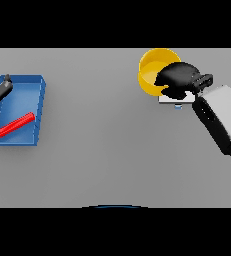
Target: Pick up the red beaker and tilt it to pour out 1 green nut into yellow bowl. Pick up the yellow bowl and place it on the metallic measuring scale.
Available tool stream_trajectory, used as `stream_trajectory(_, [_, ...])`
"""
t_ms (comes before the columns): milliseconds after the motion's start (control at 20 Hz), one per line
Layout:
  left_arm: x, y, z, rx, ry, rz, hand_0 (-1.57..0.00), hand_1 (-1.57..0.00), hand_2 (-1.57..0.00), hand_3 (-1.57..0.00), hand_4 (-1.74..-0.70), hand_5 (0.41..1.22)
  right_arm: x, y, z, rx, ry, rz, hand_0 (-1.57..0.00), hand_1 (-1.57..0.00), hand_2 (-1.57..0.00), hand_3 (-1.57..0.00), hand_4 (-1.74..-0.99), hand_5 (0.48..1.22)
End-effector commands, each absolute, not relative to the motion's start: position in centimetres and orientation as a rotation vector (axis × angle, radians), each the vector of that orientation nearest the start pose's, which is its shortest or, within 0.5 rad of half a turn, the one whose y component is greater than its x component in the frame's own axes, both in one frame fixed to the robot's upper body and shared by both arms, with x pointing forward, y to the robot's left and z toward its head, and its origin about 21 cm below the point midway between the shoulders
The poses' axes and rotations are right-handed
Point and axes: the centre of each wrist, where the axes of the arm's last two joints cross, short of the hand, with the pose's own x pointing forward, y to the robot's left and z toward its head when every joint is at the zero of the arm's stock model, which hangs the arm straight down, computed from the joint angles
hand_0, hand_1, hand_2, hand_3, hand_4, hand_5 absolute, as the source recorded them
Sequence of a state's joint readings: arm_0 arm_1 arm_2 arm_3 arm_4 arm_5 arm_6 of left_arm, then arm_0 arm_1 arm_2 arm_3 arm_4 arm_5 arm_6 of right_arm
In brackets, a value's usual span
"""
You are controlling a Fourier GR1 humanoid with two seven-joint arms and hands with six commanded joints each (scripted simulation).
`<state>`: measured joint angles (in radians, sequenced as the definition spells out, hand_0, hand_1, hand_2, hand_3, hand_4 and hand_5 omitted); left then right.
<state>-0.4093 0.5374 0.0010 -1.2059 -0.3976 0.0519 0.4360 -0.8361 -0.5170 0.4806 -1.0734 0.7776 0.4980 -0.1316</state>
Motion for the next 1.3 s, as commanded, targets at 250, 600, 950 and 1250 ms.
stream_trajectory(250, [34.3, 34.6, 8.6, 0.864, -1.106, -0.445, 0.0, 0.0, 0.0, 0.0, -0.73, 0.691, 42.5, -24.2, 13.1, -0.689, -1.163, 1.725, -1.57, -1.57, -1.51, -1.18, -1.741, 1.221])
stream_trajectory(600, [34.4, 34.7, 8.3, 0.884, -1.097, -0.438, 0.0, 0.0, 0.0, 0.0, -0.72, 0.681, 43.3, -27.1, 9.8, -0.711, -1.103, 1.651, -1.57, -1.57, -1.4, -1.36, -1.741, 1.221])
stream_trajectory(950, [34.5, 34.8, 8.4, 0.884, -1.101, -0.451, 0.0, 0.0, 0.0, 0.0, -0.72, 0.671, 43.6, -27.2, 8.1, -0.657, -1.121, 1.629, -1.56, -1.57, -1.34, -1.44, -1.741, 1.221])
stream_trajectory(1250, [34.7, 34.7, 8.5, 0.886, -1.092, -0.455, 0.0, 0.0, 0.0, 0.0, -0.72, 0.671, 44.0, -27.2, 7.9, -0.642, -1.119, 1.607, -1.44, -1.34, -1.29, -0.99, -1.688, 1.221])
